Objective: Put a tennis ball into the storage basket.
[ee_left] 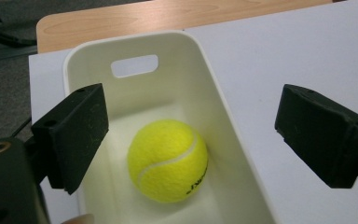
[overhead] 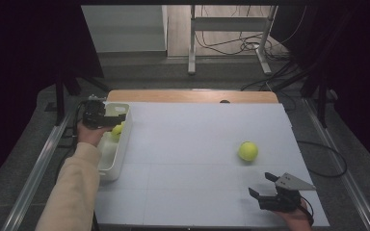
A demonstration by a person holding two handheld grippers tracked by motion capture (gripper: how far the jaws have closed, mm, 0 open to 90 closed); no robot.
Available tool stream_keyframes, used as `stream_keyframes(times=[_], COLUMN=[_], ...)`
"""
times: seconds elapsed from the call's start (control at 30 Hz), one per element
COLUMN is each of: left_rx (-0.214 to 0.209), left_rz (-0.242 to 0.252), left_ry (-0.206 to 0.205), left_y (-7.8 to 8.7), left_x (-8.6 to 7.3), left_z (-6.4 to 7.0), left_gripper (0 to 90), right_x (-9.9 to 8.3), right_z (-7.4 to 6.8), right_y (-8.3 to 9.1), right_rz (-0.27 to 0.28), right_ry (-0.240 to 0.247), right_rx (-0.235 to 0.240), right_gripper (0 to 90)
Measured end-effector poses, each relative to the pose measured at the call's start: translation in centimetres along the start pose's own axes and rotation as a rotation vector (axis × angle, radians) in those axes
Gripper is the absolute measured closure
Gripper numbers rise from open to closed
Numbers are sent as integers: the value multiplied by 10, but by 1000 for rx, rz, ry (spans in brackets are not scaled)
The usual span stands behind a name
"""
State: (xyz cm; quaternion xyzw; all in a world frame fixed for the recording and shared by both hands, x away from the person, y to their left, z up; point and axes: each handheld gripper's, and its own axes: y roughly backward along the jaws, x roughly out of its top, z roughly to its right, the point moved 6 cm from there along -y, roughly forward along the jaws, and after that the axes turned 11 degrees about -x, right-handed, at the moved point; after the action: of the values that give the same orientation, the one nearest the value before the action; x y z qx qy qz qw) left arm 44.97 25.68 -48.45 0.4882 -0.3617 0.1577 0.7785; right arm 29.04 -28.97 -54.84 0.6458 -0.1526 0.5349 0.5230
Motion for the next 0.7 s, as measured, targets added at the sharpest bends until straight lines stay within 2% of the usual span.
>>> stream_keyframes(times=[0.3,0.5,0.7], left_rx=[-31,-68,-114], left_rz=[38,70,92], left_ry=[-15,-50,-88], left_y=[8,16,16], left_x=[-1,-1,-4], left_z=[8,23,41], left_gripper=[106,111,116], right_x=[0,0,1], right_z=[0,0,1], right_y=[0,0,0], right_rz=[0,3,4], right_ry=[-1,-4,-5], right_rx=[1,0,-3], right_gripper=[150,150,150])
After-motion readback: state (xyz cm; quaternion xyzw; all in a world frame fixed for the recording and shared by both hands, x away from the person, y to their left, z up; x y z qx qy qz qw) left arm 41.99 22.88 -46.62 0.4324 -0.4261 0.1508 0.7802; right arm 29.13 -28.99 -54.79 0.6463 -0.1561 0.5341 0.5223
